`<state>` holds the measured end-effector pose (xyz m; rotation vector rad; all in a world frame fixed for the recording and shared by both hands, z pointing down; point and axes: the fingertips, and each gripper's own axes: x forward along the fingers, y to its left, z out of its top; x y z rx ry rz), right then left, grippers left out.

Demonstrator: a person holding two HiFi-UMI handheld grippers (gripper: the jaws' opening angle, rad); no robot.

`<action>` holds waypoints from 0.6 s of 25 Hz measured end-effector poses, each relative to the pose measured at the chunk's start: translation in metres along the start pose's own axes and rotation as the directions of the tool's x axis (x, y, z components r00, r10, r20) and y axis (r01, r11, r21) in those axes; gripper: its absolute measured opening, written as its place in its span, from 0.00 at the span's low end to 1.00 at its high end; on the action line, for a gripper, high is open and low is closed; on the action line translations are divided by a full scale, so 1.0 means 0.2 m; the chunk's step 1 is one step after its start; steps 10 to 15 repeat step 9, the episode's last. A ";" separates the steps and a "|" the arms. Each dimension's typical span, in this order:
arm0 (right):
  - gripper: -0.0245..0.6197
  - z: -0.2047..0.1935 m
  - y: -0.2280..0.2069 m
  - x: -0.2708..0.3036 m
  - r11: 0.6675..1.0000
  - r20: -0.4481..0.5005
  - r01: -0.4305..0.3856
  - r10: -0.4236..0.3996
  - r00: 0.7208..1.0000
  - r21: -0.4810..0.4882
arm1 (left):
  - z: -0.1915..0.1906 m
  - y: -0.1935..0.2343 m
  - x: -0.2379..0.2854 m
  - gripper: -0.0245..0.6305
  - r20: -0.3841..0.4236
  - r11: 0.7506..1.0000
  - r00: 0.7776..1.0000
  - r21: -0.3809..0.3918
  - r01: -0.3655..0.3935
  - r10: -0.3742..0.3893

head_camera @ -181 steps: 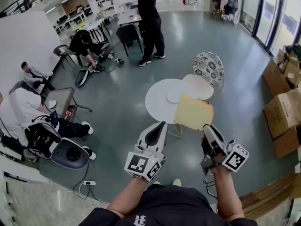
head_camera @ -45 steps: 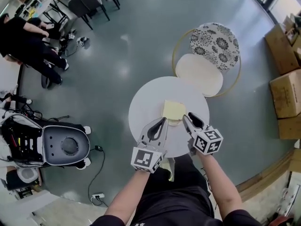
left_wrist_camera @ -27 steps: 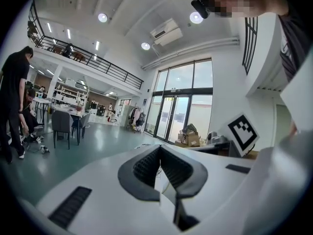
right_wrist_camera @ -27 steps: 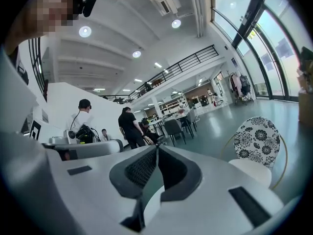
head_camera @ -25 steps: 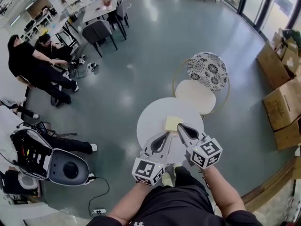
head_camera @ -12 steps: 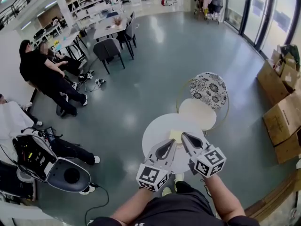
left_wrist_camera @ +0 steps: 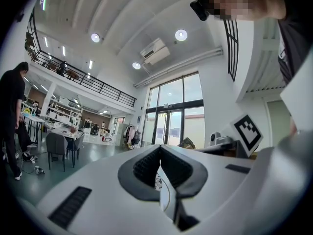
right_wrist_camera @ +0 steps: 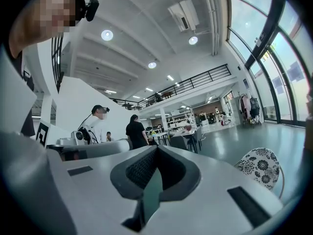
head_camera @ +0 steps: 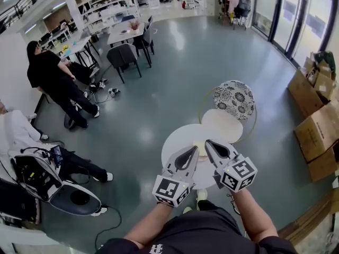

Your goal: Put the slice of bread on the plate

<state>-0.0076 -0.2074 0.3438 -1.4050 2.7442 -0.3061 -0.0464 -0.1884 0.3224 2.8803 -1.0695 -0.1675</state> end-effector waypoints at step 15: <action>0.05 -0.01 0.07 0.02 1.000 -0.018 -0.016 0.017 1.000 0.003 | 0.00 0.03 -0.05 0.05 -0.008 1.000 1.000 -0.016 -0.012 0.012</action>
